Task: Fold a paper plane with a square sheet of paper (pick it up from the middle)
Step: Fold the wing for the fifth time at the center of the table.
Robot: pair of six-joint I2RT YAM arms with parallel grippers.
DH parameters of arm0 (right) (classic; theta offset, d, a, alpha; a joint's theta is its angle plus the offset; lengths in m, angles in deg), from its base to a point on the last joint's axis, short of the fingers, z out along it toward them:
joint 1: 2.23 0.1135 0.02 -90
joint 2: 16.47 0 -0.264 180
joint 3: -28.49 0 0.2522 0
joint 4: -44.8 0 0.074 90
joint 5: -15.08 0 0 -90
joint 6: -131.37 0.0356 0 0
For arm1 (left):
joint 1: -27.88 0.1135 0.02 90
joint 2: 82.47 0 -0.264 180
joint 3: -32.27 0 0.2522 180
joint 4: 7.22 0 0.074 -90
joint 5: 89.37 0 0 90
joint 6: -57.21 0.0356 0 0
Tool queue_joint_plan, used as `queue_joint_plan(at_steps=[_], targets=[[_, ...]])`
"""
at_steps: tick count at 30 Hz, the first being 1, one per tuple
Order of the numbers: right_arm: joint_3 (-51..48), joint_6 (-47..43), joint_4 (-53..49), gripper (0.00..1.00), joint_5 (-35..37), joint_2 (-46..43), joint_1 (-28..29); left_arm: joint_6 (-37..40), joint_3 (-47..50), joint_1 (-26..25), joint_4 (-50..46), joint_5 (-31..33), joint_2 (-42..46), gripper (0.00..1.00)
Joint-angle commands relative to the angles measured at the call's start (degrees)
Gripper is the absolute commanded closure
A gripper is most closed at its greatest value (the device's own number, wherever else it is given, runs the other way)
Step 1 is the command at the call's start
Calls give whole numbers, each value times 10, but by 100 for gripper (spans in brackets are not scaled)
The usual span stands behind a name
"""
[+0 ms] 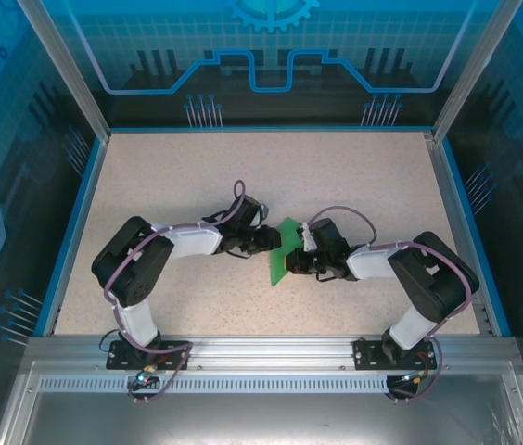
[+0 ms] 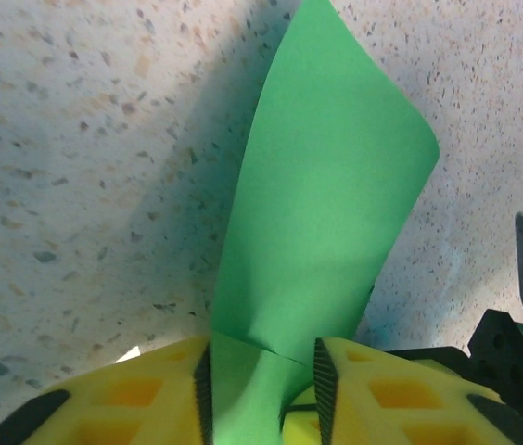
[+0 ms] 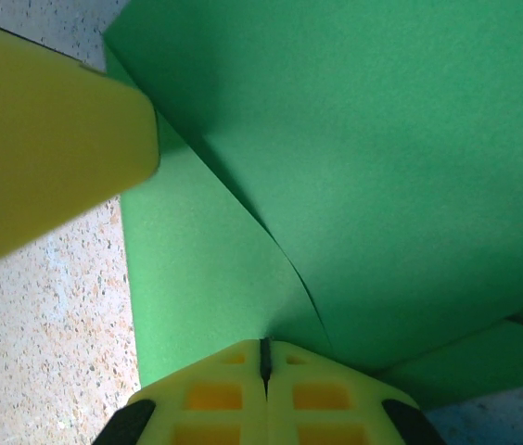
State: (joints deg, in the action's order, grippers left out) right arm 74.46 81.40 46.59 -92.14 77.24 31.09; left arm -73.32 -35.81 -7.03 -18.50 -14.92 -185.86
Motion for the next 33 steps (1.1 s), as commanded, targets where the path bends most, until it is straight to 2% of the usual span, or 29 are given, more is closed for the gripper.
queue_joint_plan(at_steps=[1, 4, 8, 14, 19, 27, 33], targets=[[-21, -11, -90, 100, 36, 21, -11, 8, 4, -4, -24, -7, 23, 70], [-20, -11, -90, 100, 37, 18, -12, 14, 1, -6, -43, 5, 31, 75], [-20, -11, -92, 100, 36, 17, -13, 24, -6, -16, -71, 18, 38, 76], [-19, -10, -94, 100, 37, 13, -14, 37, -17, -28, -105, 37, 36, 88], [-22, -6, -87, 100, 32, 11, -16, 62, -50, -48, -170, 102, 35, 88], [-27, 2, -70, 100, 22, 9, -18, 72, -90, -68, -192, 113, 7, 88], [-33, 5, -58, 100, 12, -1, -24, 98, -120, -90, -236, 154, -14, 88]])
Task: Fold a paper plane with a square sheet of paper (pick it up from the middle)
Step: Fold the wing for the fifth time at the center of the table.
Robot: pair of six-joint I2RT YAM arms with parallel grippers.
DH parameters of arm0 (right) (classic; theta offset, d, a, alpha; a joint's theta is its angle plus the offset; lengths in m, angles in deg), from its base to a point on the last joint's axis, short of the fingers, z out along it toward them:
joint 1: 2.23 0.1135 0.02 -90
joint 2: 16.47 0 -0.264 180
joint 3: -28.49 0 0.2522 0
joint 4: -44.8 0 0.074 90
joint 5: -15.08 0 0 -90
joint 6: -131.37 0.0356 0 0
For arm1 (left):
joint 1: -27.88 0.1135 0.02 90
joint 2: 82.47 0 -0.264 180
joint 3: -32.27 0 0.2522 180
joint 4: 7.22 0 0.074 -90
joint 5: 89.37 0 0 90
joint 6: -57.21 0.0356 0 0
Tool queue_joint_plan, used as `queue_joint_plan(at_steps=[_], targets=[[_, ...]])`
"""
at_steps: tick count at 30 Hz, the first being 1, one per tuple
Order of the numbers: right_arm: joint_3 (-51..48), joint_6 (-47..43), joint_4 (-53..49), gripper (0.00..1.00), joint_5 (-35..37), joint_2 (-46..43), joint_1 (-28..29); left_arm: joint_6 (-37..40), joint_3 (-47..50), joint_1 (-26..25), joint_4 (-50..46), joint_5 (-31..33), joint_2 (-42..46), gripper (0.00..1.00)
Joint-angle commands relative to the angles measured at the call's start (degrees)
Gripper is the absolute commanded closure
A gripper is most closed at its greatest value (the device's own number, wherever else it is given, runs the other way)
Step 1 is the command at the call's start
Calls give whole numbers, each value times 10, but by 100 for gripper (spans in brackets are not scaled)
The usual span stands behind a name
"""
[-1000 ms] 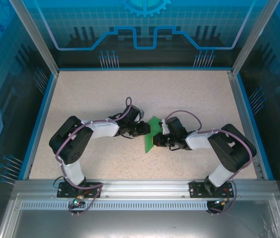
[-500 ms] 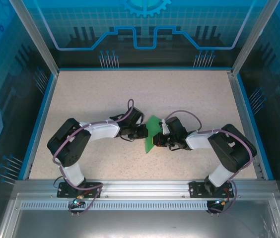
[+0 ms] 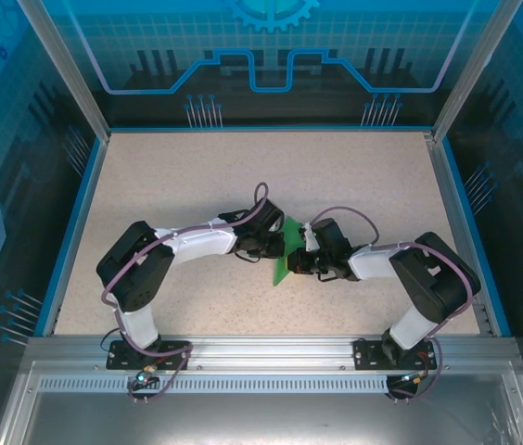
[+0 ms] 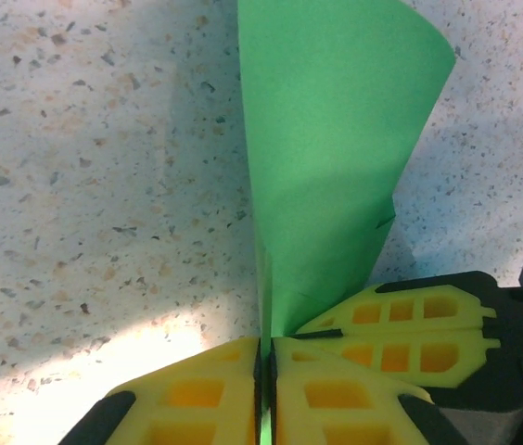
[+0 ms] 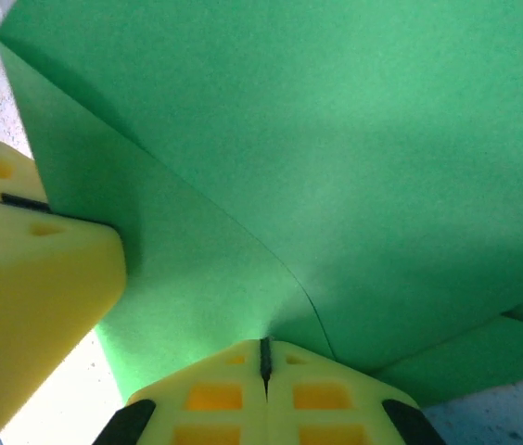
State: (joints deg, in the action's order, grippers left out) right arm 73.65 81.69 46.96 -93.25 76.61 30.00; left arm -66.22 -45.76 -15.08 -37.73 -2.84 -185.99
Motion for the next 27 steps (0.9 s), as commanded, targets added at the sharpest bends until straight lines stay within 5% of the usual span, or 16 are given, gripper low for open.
queue_joint_plan(at_steps=[1, 17, 27], targets=[[-26, 3, -59, 100, 22, 4, -13, 31, -27, -14, -53, 43, -15, 88], [-28, 8, -45, 100, 13, 14, -15, 57, -91, -47, -136, 152, -49, 88], [-36, 12, -30, 100, 8, 20, -19, 38, -95, -48, -111, 88, -53, 85]])
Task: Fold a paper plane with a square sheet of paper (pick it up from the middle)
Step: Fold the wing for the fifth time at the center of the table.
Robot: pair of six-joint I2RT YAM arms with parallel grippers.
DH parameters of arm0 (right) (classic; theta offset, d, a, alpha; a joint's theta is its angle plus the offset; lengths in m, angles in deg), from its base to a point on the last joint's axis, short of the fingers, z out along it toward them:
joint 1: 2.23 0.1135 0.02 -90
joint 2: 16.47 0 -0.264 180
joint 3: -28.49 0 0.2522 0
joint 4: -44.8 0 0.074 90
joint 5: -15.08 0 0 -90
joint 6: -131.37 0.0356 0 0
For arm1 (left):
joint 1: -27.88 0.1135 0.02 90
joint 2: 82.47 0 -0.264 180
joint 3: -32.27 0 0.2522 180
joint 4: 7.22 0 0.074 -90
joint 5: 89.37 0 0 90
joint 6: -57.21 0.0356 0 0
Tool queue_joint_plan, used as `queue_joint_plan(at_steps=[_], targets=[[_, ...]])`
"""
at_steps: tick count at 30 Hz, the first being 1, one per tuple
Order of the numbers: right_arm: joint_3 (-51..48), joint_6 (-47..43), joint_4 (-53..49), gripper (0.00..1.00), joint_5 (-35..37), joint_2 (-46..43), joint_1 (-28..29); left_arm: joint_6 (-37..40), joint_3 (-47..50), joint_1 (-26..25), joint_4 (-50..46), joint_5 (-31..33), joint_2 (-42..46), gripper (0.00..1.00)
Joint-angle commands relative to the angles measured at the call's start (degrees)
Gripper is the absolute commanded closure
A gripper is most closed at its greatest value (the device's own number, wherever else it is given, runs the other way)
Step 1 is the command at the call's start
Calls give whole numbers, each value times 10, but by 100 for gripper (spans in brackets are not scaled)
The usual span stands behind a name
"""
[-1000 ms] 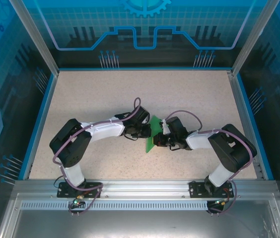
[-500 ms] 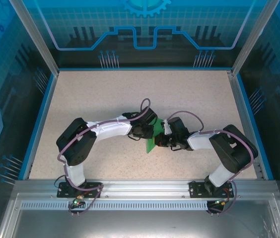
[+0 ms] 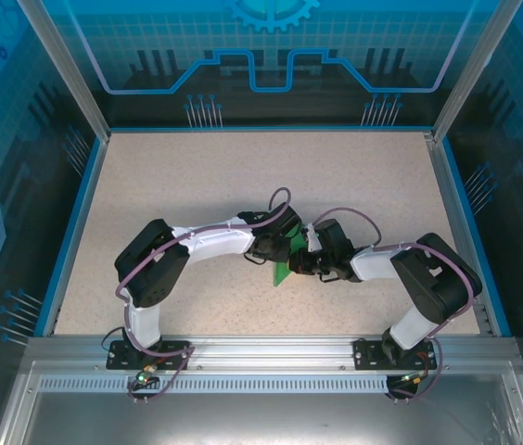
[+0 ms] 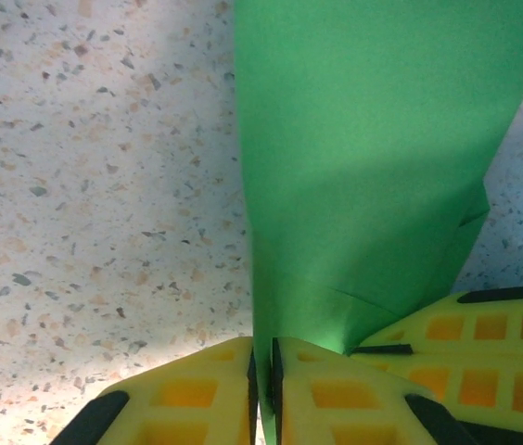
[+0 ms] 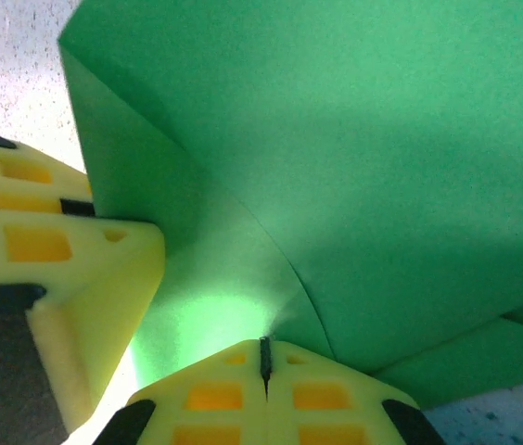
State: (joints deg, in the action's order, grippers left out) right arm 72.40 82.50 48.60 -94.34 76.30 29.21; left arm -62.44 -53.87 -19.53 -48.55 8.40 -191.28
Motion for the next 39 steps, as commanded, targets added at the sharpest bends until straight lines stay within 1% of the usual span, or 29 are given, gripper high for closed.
queue_joint_plan(at_steps=[1, 6, 10, 11, 16, 18, 24, 26, 29, 32, 34, 36, 39], targets=[[-25, 4, -42, 100, 16, 23, -13, 1, -15, -6, -4, -24, 1, 85], [-28, 8, -26, 100, 8, 35, -14, 1, -11, -8, 3, -45, 10, 84], [-34, 11, -24, 100, 2, 37, -16, 1, -13, -8, -1, -46, 7, 84], [-35, 11, -8, 100, 0, 37, -17, 1, -12, -9, 0, -48, 8, 84], [-35, 10, -10, 100, 0, 37, -20, -3, 2, -11, -4, -25, 28, 81], [-34, 9, -11, 100, 0, 37, -20, -5, 11, -11, -1, -23, 40, 78], [-34, 8, -16, 100, 1, 33, -19, -22, 47, -11, 40, -59, 57, 76], [-34, 7, -17, 100, 1, 32, -19, -24, 52, -11, 40, -58, 59, 79], [-34, 5, -18, 100, 0, 32, -20, -24, 57, -11, 39, -50, 63, 85], [-33, 5, -17, 100, 0, 31, -21, -23, 57, -11, 32, -41, 64, 89], [-34, 5, -18, 100, 1, 30, -20, -20, 57, -12, 25, -34, 63, 96], [-35, 5, -18, 100, 0, 31, -20, -16, 57, -13, 20, -27, 62, 100], [-34, 6, -15, 100, -1, 33, -20, -3, 44, -20, 7, -14, 51, 100]])
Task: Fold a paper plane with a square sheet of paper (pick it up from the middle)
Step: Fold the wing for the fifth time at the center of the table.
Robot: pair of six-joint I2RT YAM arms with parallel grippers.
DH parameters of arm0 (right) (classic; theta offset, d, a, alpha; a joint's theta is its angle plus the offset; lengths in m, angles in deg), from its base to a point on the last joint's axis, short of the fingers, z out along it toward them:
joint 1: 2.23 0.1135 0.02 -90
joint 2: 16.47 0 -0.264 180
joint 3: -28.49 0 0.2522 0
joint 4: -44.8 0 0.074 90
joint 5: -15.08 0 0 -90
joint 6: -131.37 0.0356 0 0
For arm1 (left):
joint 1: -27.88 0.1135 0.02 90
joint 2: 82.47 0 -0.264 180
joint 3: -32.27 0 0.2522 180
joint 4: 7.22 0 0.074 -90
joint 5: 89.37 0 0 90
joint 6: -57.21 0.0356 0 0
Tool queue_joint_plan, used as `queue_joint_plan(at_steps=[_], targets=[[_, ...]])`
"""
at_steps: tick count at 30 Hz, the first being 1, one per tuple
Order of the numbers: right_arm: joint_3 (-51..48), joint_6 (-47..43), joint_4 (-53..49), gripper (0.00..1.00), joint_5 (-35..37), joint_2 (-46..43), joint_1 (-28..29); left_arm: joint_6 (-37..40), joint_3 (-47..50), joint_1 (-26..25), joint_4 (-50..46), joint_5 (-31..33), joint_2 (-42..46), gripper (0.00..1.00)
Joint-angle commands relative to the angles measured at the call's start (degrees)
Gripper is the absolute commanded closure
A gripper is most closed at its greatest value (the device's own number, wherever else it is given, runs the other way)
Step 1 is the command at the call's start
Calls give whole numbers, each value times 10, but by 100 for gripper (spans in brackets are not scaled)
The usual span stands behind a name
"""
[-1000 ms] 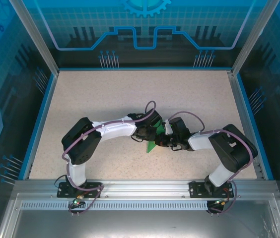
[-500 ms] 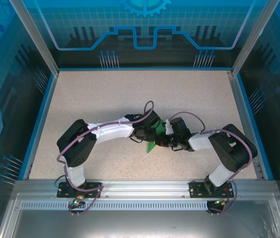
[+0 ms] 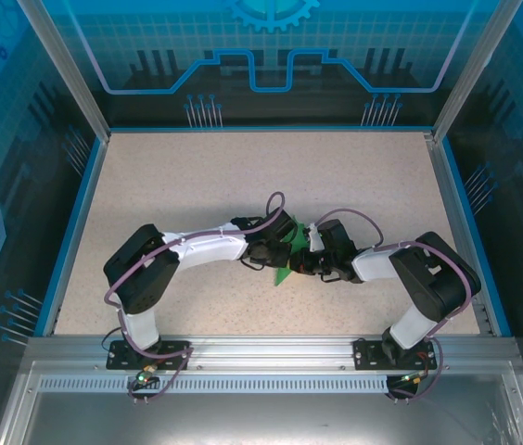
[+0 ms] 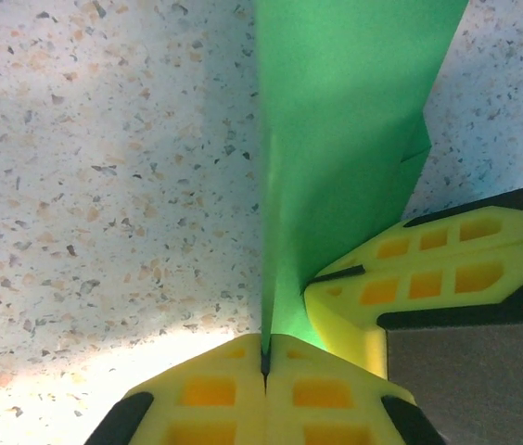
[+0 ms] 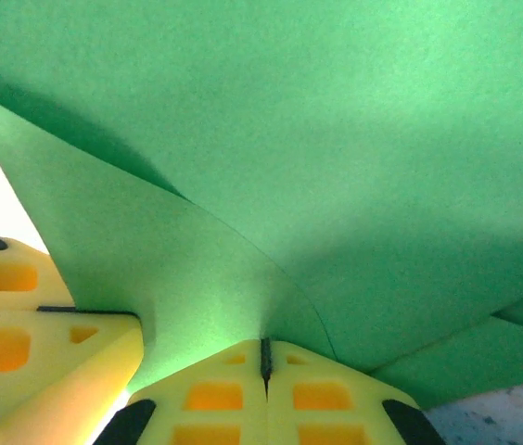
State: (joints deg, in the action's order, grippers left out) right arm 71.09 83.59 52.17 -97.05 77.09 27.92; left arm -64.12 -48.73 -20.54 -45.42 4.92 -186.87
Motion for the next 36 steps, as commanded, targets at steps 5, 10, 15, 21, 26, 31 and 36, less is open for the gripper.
queue_joint_plan(at_steps=[5, 10, 15, 21, 26, 31, 36], targets=[[-24, 0, -39, 100, 17, 27, -10, 37, -32, -31, -45, 57, -29, 100], [-28, 9, -21, 100, 1, 31, -16, 37, -39, -36, -32, 46, -35, 100], [-33, 16, -7, 100, -12, 24, -23, 36, -37, -36, -28, 42, -42, 100], [-30, 14, -28, 100, -16, -9, -24, 30, -30, -34, -17, 43, -45, 100], [-16, -7, -97, 100, 7, -41, -24, 30, -29, -30, -13, 41, -46, 100], [-11, -12, -98, 100, 12, -22, -23, 29, -32, -28, -10, 33, -43, 100], [-3, -10, -94, 100, 16, -1, -19, 26, -41, -27, -10, 20, -44, 100]])
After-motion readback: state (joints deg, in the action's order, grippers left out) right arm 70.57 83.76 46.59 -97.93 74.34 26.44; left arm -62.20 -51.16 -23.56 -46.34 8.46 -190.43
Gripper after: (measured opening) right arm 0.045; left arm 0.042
